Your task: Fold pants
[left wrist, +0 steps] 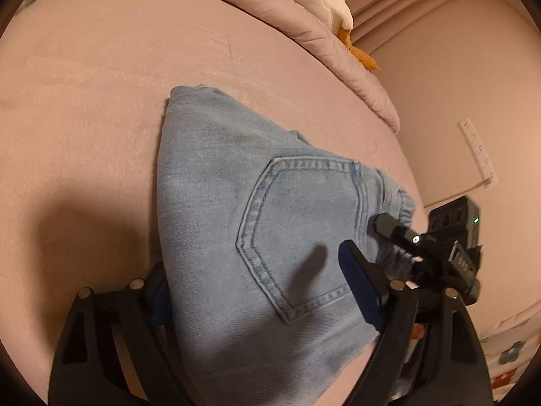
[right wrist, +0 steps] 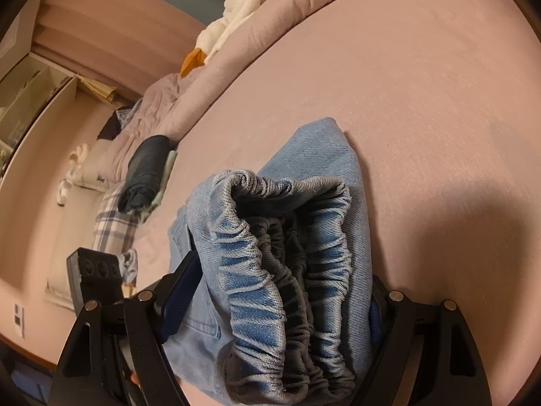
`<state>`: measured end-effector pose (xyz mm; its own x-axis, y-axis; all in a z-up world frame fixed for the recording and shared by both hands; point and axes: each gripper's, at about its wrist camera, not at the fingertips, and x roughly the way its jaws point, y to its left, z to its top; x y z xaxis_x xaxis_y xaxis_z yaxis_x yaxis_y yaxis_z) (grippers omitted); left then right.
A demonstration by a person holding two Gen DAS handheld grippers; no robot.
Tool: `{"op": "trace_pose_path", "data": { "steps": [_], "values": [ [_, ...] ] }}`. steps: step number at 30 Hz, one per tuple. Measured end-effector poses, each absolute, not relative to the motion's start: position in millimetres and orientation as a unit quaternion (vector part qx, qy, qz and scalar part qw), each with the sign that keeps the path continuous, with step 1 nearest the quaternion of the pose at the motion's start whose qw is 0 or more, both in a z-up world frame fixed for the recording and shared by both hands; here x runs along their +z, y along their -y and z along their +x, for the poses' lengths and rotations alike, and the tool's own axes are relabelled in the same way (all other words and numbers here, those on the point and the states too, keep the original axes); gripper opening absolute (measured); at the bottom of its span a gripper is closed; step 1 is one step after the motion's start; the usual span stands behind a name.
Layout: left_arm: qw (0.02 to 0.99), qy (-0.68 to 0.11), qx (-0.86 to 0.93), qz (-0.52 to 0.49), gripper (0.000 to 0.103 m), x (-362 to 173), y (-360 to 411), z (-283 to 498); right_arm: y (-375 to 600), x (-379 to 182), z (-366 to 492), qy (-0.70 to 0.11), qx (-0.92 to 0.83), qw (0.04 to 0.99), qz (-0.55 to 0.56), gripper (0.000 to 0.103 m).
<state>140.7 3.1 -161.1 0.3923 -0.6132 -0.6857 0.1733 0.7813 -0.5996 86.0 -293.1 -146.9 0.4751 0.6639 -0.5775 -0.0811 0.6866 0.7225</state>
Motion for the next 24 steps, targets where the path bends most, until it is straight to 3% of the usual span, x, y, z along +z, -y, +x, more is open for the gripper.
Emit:
{"op": "trace_pose_path", "data": {
  "steps": [8, 19, 24],
  "values": [
    [0.825, -0.494, -0.218, -0.165, 0.065, -161.2, 3.1, 136.1, 289.4, -143.2, 80.7, -0.454, 0.221, 0.810, 0.297, 0.077],
    [0.840, -0.495, -0.174, -0.139, 0.043, -156.7, 6.9, 134.6, 265.8, -121.9, 68.1, -0.436, 0.176, 0.858, 0.208, 0.055],
    [0.854, -0.483, -0.152, -0.120, 0.033, -147.2, 12.9, 130.1, 248.5, -102.3, 55.6, -0.409, 0.153, 0.887, 0.152, 0.050]
  ]
}}
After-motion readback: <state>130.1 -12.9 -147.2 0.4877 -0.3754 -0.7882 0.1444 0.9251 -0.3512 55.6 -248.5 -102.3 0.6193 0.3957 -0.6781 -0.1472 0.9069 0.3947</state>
